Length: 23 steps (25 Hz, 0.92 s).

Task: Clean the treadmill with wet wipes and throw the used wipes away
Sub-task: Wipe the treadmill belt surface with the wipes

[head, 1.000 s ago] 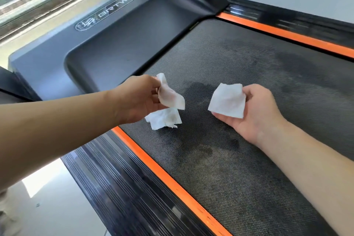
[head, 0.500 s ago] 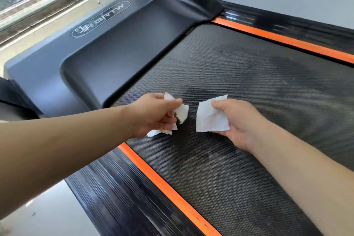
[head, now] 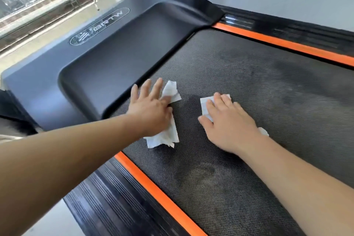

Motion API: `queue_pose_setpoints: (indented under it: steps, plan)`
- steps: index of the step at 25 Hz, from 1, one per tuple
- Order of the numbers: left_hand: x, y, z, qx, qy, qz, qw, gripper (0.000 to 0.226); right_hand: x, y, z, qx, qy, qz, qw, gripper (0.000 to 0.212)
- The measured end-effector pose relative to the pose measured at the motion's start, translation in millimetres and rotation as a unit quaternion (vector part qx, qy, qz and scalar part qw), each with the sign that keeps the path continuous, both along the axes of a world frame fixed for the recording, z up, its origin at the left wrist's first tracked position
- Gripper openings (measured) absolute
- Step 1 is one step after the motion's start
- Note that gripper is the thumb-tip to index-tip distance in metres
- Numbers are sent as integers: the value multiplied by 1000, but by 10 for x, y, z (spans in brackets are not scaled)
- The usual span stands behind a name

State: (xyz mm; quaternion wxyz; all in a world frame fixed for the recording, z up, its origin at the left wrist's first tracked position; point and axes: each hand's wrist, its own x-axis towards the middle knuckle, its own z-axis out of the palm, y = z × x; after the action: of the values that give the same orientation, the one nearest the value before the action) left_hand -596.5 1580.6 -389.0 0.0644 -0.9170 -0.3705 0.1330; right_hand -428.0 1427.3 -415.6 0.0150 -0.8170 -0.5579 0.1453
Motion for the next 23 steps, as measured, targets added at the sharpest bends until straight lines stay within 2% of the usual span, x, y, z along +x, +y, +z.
queue_pose_setpoints:
  steps: [2,4,6,8,10,11,13,15,17,19,21,23]
  plan:
    - [-8,-97,12,-16,-18,-6,1000,61,28,-41,14,38,-24,-5,999,79]
    - [-24,-149,44,29,-48,-63,996,63,-5,-84,87,79,-42,-7,996,75]
    - [-2,-150,26,17,-36,-73,997,67,-111,-108,121,73,-14,-6,997,66]
    - [8,-101,2,-44,-35,-7,998,69,-169,-107,115,36,18,-5,999,67]
    - [-45,10,22,-93,-79,90,988,63,-127,-68,122,25,40,-9,999,70]
    - [-102,67,39,-96,-98,121,983,59,-100,-48,132,22,54,-11,998,71]
    - [-208,154,119,-54,-75,144,985,54,-63,-32,127,15,73,-14,997,70]
    - [-249,184,147,20,-52,113,992,56,-58,-21,115,13,79,-11,997,69]
    - [-204,185,119,52,-83,-14,995,64,-58,8,109,15,70,-7,997,69]
    - [-124,143,41,-46,-92,-86,991,67,-66,9,133,23,65,13,998,69]
    - [-82,127,-137,-142,-60,-50,987,69,-135,-31,160,37,71,79,994,66]
    - [-1,227,-268,-142,-57,-20,988,71,-194,-44,179,31,83,120,989,66]
